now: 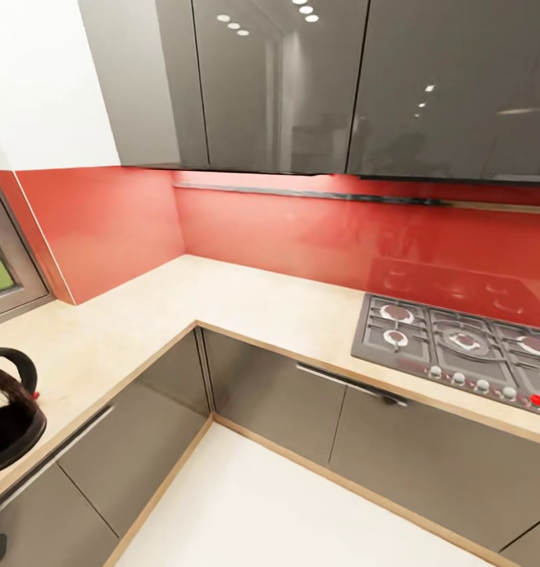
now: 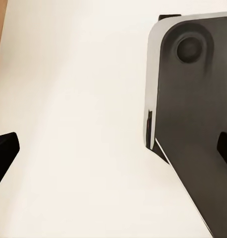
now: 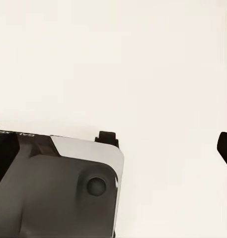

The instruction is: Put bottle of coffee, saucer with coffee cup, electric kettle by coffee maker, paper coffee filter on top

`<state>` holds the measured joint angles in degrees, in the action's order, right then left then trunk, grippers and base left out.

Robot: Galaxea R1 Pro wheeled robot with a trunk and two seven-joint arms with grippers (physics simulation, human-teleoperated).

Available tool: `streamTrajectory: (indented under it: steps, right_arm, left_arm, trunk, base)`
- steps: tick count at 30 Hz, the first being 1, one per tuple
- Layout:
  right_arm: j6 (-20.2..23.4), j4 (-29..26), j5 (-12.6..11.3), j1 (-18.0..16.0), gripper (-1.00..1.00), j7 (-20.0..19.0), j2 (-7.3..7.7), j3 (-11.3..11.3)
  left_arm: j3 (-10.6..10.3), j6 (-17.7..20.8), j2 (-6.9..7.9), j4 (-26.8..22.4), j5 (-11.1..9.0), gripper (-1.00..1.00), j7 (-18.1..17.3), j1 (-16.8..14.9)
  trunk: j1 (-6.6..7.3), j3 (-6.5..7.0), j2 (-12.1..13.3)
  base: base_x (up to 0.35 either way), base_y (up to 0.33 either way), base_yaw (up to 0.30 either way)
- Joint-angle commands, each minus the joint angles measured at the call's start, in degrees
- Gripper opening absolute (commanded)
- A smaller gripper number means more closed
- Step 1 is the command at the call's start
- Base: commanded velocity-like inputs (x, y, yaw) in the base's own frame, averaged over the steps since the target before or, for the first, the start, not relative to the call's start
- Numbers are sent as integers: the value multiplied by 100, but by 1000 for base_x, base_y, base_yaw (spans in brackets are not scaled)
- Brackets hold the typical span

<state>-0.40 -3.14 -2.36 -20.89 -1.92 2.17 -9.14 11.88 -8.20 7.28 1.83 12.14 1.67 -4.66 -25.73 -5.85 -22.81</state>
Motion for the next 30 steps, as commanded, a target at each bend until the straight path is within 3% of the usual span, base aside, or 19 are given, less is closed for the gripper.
streamTrajectory:
  steps: [1, 10, 30]
  right_arm:
    - [-4, -1, -26, -4, 100, -17, 2, -36]
    - [-4, -2, -27, -4, 100, -19, 2, -35]
    - [-4, -2, -28, -5, 100, -19, 1, -35]
  left_arm:
    - [44, -37, 2, 19, 60, 100, 17, -9]
    - [42, -33, 1, 28, 68, 100, 17, -9]
    - [70, -50, 10, 20, 34, 100, 18, -9]
  trunk:
    - [-6, -12, -11]
    - [-6, -12, -11]
    - [-6, -12, -11]
  base:
    - [295, -174, 0]
    - [284, -195, 54]
    - [251, -219, 268]
